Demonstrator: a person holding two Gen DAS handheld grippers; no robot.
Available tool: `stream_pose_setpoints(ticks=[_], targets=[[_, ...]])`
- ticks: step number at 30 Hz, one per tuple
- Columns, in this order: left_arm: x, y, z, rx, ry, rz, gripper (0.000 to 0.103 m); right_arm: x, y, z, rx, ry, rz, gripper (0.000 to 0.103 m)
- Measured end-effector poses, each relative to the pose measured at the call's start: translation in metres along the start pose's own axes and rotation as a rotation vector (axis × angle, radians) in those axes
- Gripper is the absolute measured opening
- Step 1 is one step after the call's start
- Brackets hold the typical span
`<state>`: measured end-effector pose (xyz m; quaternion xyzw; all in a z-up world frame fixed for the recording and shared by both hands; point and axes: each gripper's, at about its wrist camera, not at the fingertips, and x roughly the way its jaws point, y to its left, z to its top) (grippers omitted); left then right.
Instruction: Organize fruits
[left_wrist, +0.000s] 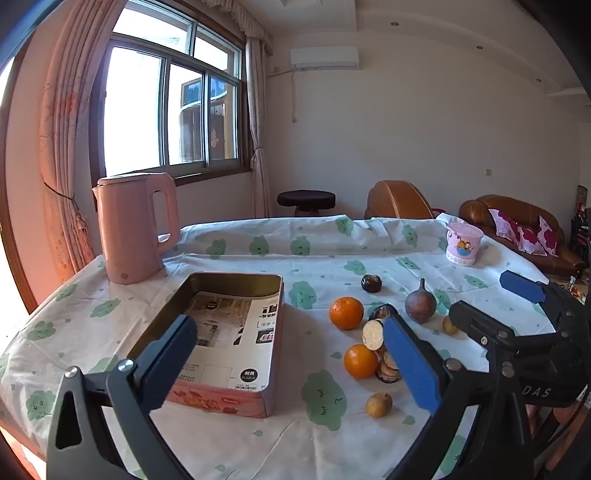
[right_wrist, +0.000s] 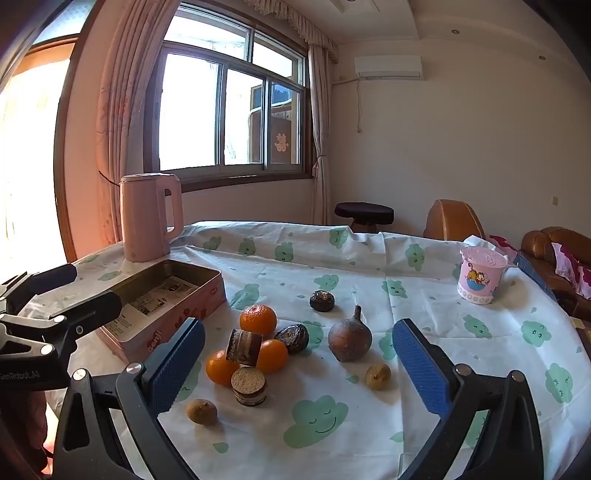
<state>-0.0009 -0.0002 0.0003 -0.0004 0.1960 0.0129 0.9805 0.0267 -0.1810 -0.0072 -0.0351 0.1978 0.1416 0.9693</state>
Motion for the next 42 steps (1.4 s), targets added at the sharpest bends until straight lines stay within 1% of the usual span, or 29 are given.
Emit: stream_pose_setpoints(ticks=[2,3,9,10,19,42], targets=[[-0.0013,-0.0004,-0.0001,0.002,-0.003,0.012,0.103,-0.0003,-0.0009,0.0000,-0.002,-0.001,0.002,0.102],[0.0016,-0.0004,-0.0021,-0.004,0.010,-0.015,0.103,-0.0002,-0.0014,0.0000,-0.004,-0.002,0.003,0.102],[0.0018,0.0025,-0.0035,0.000,0.018,-0.018,0.103,0.0007,0.0057,-0.0014,-0.008,-0.008,0.005,0.102],[0.0031,0.0018,-0.0050,0.001,0.020,-0.020,0.103,-0.0012,0.0037,-0.0061,-0.002,-0.010,0.005,0.102],[0.0042,-0.0003,-0.0039,0.008,0.019,-0.017,0.103,-0.0015,-0.0031,-0.0032,0.017,-0.010,0.007,0.102],[0.0040,0.0008,-0.0042,0.011,0.019,-0.014,0.103,-0.0014,0.0005,-0.0057,0.017,-0.008,0.014,0.102]])
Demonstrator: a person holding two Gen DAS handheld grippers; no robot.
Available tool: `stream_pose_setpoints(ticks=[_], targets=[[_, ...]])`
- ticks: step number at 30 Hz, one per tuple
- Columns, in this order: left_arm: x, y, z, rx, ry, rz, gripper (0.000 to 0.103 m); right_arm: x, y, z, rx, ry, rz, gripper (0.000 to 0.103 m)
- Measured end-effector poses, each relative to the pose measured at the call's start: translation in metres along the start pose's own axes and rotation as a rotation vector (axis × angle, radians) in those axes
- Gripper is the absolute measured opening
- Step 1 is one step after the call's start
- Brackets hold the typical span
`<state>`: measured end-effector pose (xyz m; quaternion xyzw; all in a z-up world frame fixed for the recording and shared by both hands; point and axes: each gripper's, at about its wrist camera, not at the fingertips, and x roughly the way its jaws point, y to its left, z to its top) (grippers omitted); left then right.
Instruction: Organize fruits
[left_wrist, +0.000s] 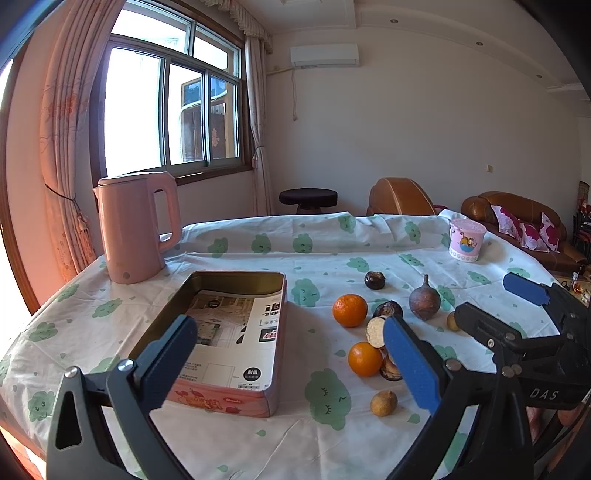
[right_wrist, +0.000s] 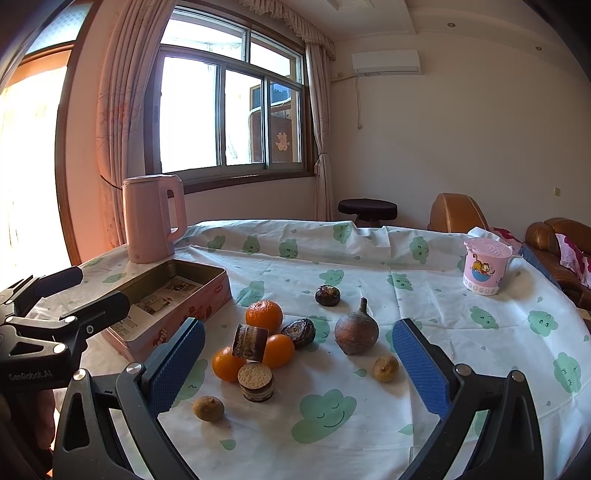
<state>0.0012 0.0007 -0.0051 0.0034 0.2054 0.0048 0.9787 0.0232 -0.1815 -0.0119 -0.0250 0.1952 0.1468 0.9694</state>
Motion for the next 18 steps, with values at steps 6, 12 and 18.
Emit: stream_pose_setpoints(ticks=[6,12,18], targets=[[0.0001,0.0001,-0.0001,0.000,0.001,0.000,0.103,0.0003,0.0006,-0.0008,0.002,0.001,0.002,0.102],[-0.0001,0.0006,-0.0004,0.000,0.001,0.000,0.103,0.0006,0.0021,-0.0044,0.003,0.004,0.004,0.102],[0.0000,0.0005,-0.0006,0.000,0.001,0.000,0.103,0.0004,0.0027,-0.0064,0.005,0.008,0.006,0.102]])
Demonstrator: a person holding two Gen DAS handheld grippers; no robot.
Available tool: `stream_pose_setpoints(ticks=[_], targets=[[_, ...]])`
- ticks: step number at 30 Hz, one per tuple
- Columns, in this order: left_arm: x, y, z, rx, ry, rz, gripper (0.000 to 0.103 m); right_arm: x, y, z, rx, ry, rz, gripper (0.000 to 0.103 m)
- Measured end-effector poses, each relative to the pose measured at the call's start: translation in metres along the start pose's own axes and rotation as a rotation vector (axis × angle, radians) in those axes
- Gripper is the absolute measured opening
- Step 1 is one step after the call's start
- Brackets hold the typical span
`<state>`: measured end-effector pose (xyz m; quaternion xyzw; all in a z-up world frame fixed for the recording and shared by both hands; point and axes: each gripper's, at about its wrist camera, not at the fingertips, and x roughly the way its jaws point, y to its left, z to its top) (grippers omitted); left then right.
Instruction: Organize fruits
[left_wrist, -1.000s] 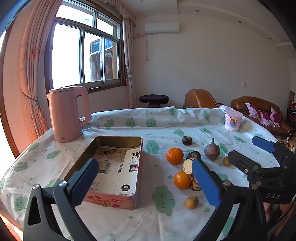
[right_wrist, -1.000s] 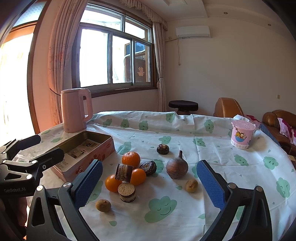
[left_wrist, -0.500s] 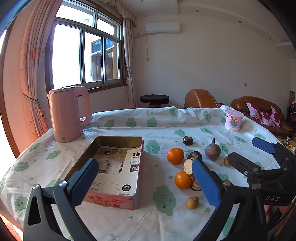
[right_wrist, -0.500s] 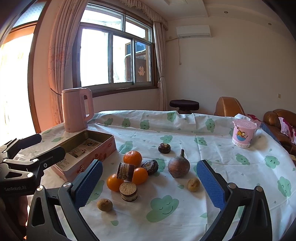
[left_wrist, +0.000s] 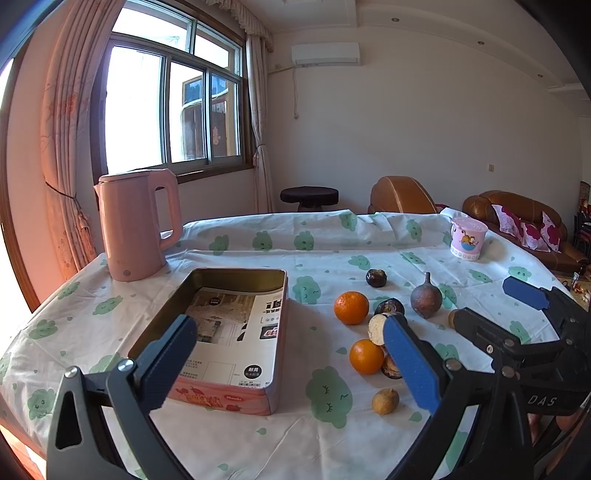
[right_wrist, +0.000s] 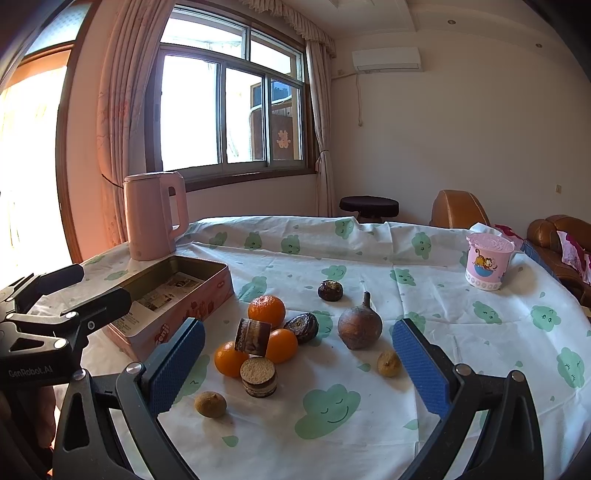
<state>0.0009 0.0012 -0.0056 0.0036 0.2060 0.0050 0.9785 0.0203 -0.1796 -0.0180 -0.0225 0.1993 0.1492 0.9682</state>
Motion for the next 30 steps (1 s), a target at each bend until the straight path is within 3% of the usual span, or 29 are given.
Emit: stream_pose_setpoints(ticks=[30], targets=[[0.010,0.002,-0.014,-0.004,0.033,-0.003,0.103,0.004,-0.008,-0.007,0.012,0.026,-0.009,0.102]])
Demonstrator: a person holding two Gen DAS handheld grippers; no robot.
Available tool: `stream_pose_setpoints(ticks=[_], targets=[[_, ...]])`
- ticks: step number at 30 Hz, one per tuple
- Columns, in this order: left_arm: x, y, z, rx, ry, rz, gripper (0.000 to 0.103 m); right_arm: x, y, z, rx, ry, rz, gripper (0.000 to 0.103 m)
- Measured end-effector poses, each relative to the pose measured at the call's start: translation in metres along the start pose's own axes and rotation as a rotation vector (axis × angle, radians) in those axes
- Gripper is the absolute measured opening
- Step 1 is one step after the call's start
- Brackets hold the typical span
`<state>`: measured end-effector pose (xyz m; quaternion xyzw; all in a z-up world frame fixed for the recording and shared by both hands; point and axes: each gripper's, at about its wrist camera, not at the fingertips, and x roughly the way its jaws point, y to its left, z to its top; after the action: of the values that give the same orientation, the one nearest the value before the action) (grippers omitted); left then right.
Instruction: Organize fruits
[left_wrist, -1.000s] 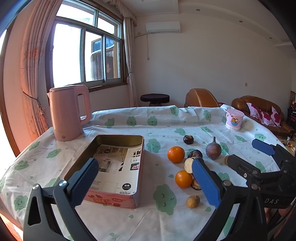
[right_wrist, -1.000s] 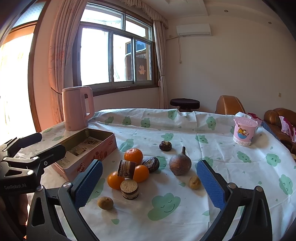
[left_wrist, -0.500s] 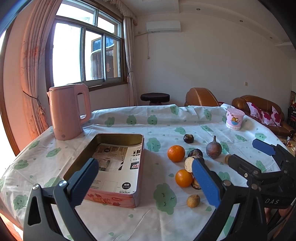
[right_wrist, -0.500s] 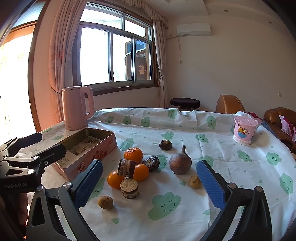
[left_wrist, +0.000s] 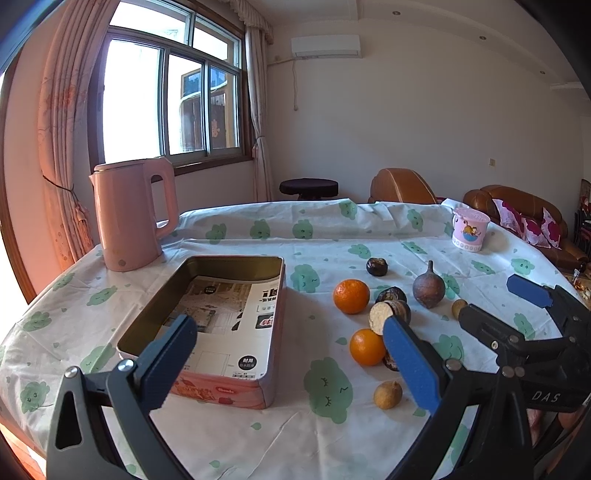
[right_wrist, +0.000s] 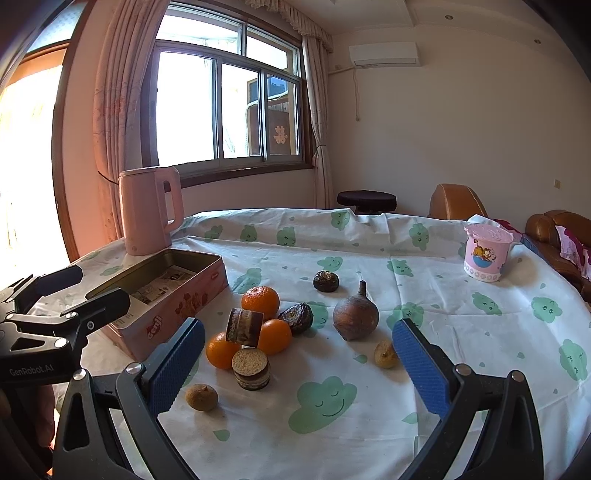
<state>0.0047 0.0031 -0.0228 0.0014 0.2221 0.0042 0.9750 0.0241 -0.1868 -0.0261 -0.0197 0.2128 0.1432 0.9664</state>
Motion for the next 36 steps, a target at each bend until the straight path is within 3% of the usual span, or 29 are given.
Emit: stream_pose_setpoints(ticks=[5,10,12,17,19,21,25,30,36], targets=[[0.014,-0.011,-0.013,0.011,0.062,-0.067,0.102,0.005,-0.007,-0.007,0.000,0.017,-0.012,0.102],[0.026,-0.029,-0.028,0.043,0.126,-0.125,0.094,0.009,-0.018,-0.016,0.000,0.036,-0.065,0.102],[0.030,-0.036,-0.033,0.064,0.152,-0.154,0.084,0.011,-0.025,-0.019,0.017,0.046,-0.065,0.102],[0.035,-0.052,-0.042,0.112,0.201,-0.208,0.075,0.012,-0.029,-0.020,0.026,0.054,-0.065,0.102],[0.039,-0.057,-0.045,0.125,0.223,-0.225,0.067,0.015,-0.027,-0.021,0.019,0.067,-0.056,0.101],[0.047,-0.059,-0.048,0.128,0.262,-0.259,0.046,0.018,-0.025,-0.020,0.013,0.075,-0.037,0.098],[0.049,-0.061,-0.051,0.143,0.265,-0.278,0.027,0.028,-0.015,-0.017,-0.016,0.113,0.009,0.080],[0.046,-0.044,-0.044,0.102,0.238,-0.265,0.027,0.043,0.000,-0.014,-0.053,0.172,0.077,0.069],[0.046,-0.014,-0.029,0.048,0.173,-0.183,0.027,0.058,0.015,-0.014,-0.090,0.235,0.137,0.060]])
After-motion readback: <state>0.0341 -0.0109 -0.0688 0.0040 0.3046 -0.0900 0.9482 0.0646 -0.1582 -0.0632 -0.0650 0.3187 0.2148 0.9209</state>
